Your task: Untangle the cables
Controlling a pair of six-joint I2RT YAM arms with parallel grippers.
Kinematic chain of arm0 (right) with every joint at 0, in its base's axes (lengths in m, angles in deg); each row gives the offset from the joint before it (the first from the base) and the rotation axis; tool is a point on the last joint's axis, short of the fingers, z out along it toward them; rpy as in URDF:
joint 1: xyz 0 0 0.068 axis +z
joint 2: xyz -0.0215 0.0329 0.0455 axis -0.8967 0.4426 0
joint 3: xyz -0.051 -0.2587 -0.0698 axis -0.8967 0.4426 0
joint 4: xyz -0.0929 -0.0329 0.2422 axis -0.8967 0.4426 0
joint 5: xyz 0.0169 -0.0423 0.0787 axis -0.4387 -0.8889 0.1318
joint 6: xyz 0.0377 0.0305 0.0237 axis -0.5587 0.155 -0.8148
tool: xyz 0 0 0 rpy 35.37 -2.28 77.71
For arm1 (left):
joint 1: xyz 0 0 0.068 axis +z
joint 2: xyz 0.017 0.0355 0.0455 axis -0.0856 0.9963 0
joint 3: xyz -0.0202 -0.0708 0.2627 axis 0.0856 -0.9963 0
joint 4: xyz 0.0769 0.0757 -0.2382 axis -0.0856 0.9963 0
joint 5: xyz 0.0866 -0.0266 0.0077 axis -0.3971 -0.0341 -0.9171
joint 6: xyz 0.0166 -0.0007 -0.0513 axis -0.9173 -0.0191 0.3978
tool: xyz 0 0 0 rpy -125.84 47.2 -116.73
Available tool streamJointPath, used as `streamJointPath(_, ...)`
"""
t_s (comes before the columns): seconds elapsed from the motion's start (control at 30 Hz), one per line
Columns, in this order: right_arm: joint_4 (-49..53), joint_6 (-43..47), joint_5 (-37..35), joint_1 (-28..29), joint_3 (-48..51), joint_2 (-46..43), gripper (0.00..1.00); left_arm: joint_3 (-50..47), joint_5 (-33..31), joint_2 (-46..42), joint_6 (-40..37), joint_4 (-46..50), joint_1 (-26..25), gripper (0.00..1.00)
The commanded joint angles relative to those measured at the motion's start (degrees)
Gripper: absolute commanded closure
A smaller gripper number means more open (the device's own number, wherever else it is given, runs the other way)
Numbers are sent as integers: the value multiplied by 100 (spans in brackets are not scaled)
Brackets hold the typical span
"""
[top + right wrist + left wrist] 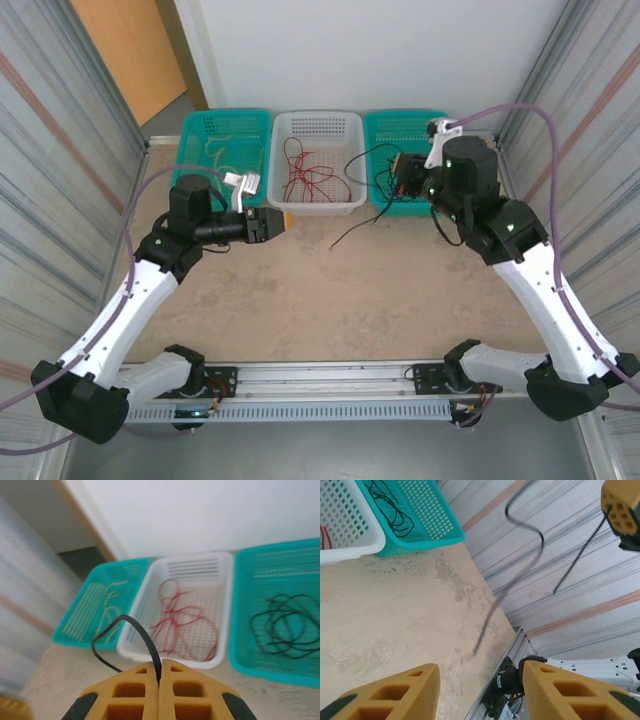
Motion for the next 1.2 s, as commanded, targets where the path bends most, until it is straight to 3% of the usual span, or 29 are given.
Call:
streamJointPath(0.0,323,136,50,-610,-465,334,100,-127,115,-104,87,-181,-46,53)
streamJointPath(0.27,827,141,1053,-2269,-2431,2292,100,-160,-92,-79,-3,56,-63,53)
streamJointPath(0.5,1241,146,1237,-2721,-3761,3607,100,-102,-295,-231,-227,447,-59,53)
streamJointPath(0.67,1401,154,1275,-2817,-4146,4010,100,-62,-421,-252,-350,620,-59,53)
streamJointPath(0.83,1473,155,1330,-2920,-4129,4137,60,-19,-451,-213,-331,609,-55,52)
streamJointPath(1.0,1479,166,1447,-2905,-4036,3968,48,30,-712,-317,-490,786,-56,46)
streamJointPath(1.17,1162,170,1464,-2797,-3236,3253,31,60,-1440,-547,-622,965,-48,36)
